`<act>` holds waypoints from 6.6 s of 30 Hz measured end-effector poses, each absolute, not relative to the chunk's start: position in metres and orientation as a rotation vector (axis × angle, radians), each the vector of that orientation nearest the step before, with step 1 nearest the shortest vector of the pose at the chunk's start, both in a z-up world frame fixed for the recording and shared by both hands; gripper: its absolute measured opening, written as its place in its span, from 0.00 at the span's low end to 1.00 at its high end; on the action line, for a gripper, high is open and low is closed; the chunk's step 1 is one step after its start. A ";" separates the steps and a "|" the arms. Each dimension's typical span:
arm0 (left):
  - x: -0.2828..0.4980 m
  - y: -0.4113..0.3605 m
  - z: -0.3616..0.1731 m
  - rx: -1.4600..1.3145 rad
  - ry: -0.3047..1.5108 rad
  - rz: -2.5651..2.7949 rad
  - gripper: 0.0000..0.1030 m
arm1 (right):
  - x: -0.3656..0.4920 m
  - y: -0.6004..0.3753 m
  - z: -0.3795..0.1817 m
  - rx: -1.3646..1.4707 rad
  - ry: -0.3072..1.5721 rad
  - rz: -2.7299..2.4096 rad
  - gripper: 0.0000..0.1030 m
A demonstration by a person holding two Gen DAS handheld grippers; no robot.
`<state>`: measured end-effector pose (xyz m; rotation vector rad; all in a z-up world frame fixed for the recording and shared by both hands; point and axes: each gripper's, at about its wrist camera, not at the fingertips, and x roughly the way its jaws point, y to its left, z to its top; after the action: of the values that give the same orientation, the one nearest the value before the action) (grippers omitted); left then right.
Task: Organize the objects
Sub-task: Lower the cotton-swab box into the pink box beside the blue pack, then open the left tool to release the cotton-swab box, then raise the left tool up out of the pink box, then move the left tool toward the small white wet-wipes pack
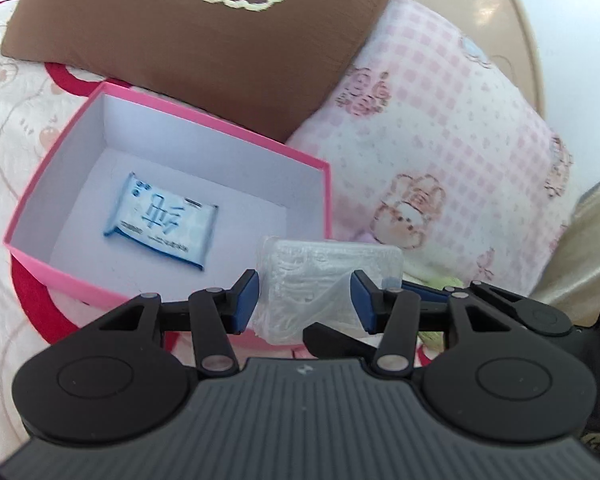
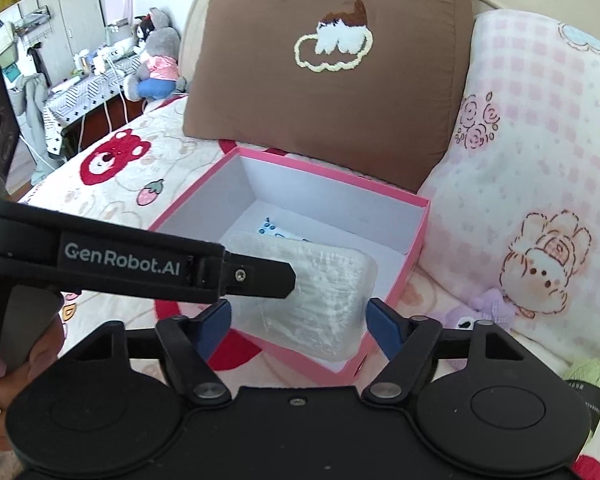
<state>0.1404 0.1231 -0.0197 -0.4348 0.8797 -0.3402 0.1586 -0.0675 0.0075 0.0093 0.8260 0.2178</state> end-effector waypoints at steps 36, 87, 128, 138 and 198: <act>0.262 0.163 -0.127 -0.538 0.968 -0.212 0.49 | 0.289 -0.036 -0.096 -0.033 1.069 0.099 0.50; 0.271 0.138 -0.142 -0.475 0.975 -0.153 0.35 | 0.263 -0.029 -0.084 -0.384 0.881 0.049 0.34; 0.204 0.118 -0.063 -0.401 0.993 -0.193 0.52 | 0.183 -0.067 -0.024 -0.089 0.865 0.146 0.39; 0.161 0.113 -0.001 -0.250 0.981 -0.225 0.61 | 0.149 -0.057 0.016 -0.062 0.845 0.200 0.45; 0.023 -0.003 -0.007 -0.050 1.023 -0.384 0.97 | -0.019 -0.180 -0.013 -0.168 0.691 0.101 0.85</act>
<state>0.0229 -0.0034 -0.0071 -0.0500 1.0225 -0.3837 -0.0190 -0.1801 -0.0127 -0.1677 0.6915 0.1012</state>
